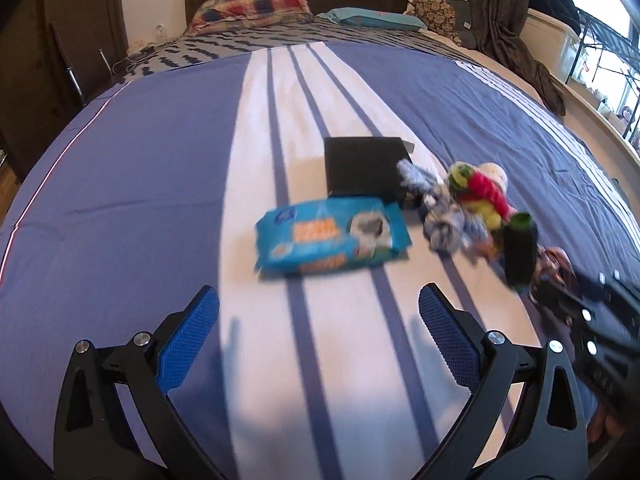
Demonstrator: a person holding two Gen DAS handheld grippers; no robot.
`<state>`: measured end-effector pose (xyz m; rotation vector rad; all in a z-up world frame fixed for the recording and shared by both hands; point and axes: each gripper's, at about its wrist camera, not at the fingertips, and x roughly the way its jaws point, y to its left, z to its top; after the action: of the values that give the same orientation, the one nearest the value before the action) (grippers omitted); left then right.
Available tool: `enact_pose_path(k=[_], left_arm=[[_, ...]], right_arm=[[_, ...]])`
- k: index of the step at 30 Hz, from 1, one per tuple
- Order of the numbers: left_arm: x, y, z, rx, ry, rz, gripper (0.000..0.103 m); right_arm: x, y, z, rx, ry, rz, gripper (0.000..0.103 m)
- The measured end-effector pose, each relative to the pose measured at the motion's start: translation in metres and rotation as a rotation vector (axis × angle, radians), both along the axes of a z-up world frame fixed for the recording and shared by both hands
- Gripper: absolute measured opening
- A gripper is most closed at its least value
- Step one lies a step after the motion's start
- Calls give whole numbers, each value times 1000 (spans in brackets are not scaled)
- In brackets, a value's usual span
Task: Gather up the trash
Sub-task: 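Grasp the blue wet-wipes pack with left tool while right tool grasps the brown ribbon, then carry the wipes pack and ribbon down over the black bin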
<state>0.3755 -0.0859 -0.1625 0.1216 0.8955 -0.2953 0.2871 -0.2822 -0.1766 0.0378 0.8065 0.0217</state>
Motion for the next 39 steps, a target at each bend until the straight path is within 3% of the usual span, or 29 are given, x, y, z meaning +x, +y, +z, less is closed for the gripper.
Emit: enact_pose_path(k=[4, 14, 16, 20, 28, 39], left_arm=[[19, -12, -4, -15, 7, -10, 95], [56, -22, -28, 6, 70, 12, 95], [53, -18, -27, 1, 57, 17, 84], [42, -12, -23, -10, 52, 16, 79], [-21, 4, -12, -11, 27, -10, 76], [-156, 31, 37, -84, -76, -26, 76]], right_arm=[[1, -1, -6, 11, 5, 11, 13], [3, -1, -4, 35, -11, 17, 7], [-1, -2, -2, 37, -20, 12, 7], [-12, -4, 5, 41, -38, 6, 6], [-53, -4, 30, 55, -95, 3, 6], [-133, 10, 61, 74, -174, 22, 6]])
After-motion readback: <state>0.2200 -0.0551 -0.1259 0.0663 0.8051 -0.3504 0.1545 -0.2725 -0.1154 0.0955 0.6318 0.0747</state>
